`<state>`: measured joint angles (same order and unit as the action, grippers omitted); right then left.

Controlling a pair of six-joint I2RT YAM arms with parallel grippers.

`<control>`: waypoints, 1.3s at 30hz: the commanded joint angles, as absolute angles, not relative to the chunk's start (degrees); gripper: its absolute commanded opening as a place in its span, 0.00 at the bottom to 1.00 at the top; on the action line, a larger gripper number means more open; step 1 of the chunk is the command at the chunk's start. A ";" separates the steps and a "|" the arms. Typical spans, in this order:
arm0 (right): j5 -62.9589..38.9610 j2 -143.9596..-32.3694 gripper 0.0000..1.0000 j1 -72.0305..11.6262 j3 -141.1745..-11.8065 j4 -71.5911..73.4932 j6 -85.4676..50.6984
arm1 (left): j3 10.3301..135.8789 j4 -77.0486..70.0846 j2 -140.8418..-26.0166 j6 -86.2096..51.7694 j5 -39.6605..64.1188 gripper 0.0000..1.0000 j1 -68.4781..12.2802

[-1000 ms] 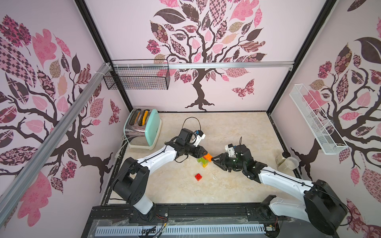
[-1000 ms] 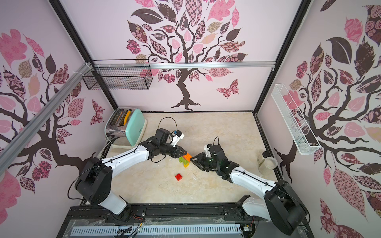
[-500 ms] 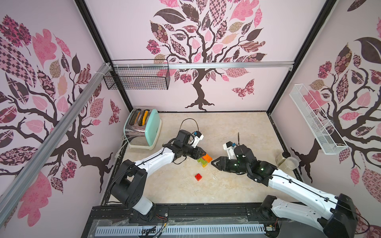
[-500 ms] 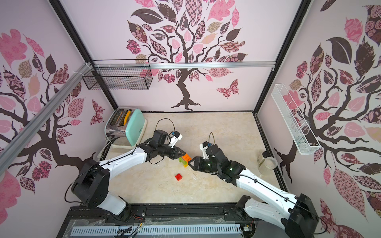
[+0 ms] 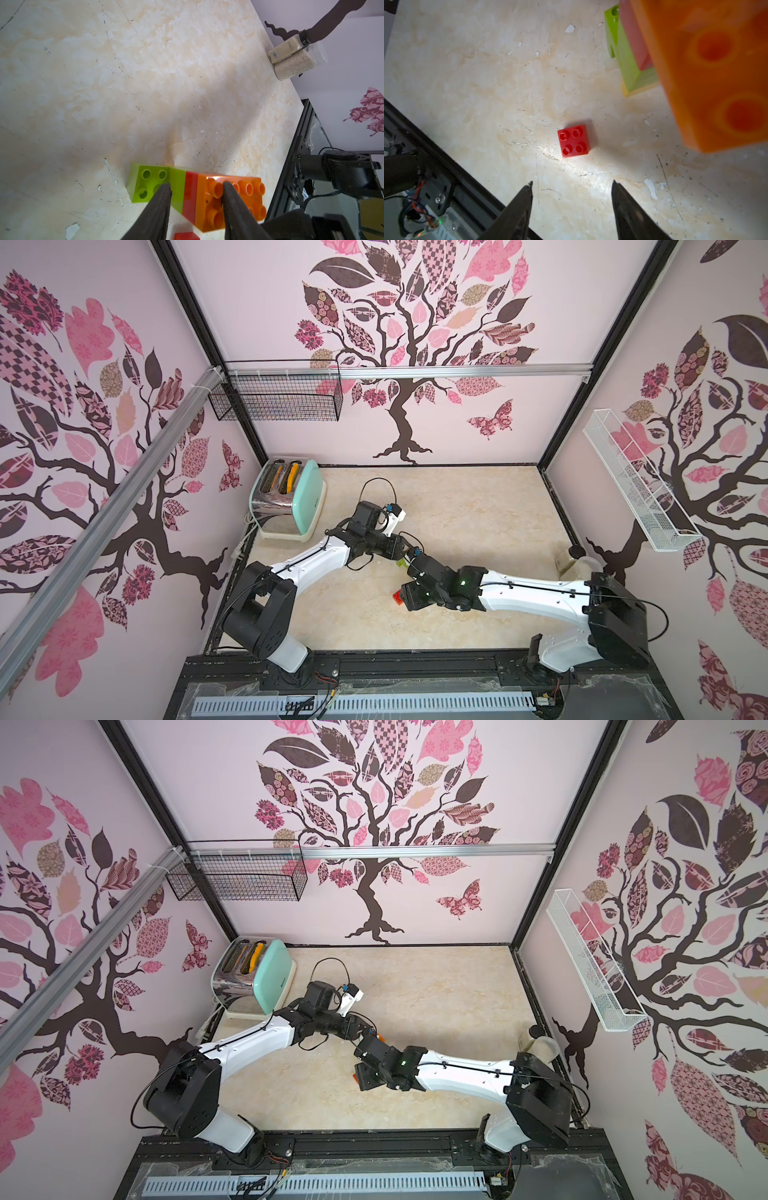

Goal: Assemble a giraffe with lego
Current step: Assemble the lego brick with the lego brick, then pick up the lego brick from the center of the board.

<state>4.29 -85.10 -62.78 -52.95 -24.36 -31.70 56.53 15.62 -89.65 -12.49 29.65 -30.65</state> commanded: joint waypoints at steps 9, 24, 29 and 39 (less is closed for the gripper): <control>3.95 -96.12 0.62 -63.12 -60.73 -22.63 -27.78 | 57.43 28.56 -89.57 -12.52 24.19 0.62 -29.45; 3.62 -103.44 0.55 -63.02 -65.50 -24.09 -23.56 | 61.34 29.18 -87.50 -14.41 30.16 0.82 -25.99; 3.94 -104.62 0.48 -63.01 -66.47 -24.78 -23.05 | 62.02 29.39 -86.82 -14.00 31.08 0.98 -24.92; 4.49 -105.85 0.38 -62.85 -66.84 -25.87 -22.93 | 62.81 29.64 -86.84 -13.56 28.98 0.98 -23.57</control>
<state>3.51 -103.66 -63.09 -64.79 -25.52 -23.31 61.54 29.34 -87.90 -14.55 29.12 -23.77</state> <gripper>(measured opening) 0.382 0.981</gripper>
